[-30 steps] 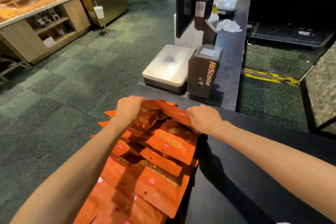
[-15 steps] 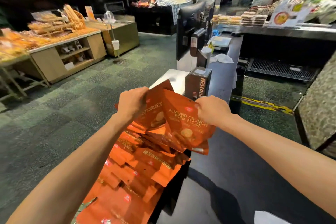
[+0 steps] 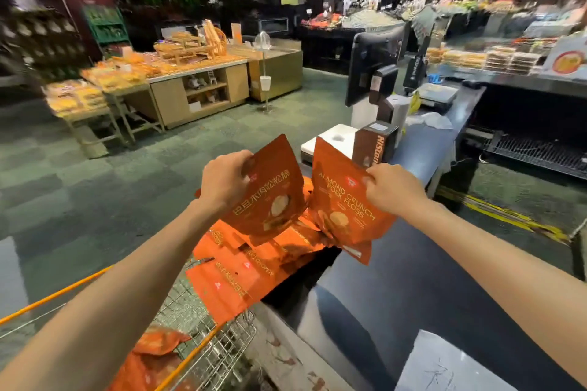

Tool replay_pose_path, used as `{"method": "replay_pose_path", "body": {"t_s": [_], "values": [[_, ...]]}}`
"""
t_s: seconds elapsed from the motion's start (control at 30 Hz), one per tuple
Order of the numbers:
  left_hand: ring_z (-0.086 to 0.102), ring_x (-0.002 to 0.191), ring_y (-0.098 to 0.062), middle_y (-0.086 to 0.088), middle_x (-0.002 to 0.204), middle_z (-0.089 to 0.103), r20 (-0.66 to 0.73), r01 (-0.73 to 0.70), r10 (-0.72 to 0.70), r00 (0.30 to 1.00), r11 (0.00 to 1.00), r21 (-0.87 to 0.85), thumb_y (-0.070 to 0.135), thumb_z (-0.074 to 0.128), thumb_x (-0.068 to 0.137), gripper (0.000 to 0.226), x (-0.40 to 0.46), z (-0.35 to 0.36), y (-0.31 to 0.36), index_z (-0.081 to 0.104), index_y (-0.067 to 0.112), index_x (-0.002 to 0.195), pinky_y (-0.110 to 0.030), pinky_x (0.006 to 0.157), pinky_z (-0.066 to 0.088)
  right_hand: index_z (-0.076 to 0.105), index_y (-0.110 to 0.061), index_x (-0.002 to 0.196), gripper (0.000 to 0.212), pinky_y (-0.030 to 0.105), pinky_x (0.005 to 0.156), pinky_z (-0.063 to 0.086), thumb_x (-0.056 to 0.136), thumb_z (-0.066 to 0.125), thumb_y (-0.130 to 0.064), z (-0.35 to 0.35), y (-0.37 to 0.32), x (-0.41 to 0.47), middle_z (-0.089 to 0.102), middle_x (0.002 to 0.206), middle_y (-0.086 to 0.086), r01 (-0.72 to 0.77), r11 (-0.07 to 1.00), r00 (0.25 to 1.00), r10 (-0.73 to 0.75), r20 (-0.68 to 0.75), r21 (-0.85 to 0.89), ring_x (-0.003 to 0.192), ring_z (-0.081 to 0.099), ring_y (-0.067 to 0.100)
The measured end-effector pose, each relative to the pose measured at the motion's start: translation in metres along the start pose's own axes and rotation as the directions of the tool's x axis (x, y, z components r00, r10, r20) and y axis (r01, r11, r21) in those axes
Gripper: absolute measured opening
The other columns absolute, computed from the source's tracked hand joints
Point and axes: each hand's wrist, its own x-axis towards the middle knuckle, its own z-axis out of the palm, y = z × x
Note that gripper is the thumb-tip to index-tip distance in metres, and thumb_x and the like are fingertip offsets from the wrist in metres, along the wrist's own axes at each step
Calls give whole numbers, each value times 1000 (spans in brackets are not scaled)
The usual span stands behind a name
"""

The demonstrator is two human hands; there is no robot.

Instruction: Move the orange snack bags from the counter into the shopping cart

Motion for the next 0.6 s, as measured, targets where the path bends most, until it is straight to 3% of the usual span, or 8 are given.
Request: {"method": "replay_pose_path", "body": {"t_s": [0.1,0.2,0.4,0.6], "values": [[66,86,-29,-6,94,73,-54,32,-31,998,999,19,11,58,85,19,-38,-30,1,68,14,101,-35,71,47,40,-22,57,38,33,64,38,95,44,-24,0,-14,-28,52,71,1,2,996,1000,-5,29,87,77,54,29],[66,84,-29,-6,93,73,-89,101,-97,991,994,37,10,55,86,20,-73,-58,-5,68,14,101,-33,70,46,47,-16,58,37,33,61,39,94,45,-22,3,-33,-51,53,64,2,42,983,996,-55,66,176,72,57,31],[66,84,-32,-8,94,73,-152,275,-257,954,956,107,18,52,92,19,-143,-123,-31,68,17,103,-37,73,51,66,-6,87,26,41,73,48,94,46,-22,24,-100,-75,68,93,17,247,951,958,-268,103,185,90,63,37],[66,87,-32,-8,96,73,-227,389,-346,910,902,188,20,53,93,20,-204,-198,-61,69,15,104,-35,74,49,65,-7,83,24,40,77,46,93,49,-21,46,-186,-92,68,96,23,444,865,874,-476,101,231,98,61,40]]}}
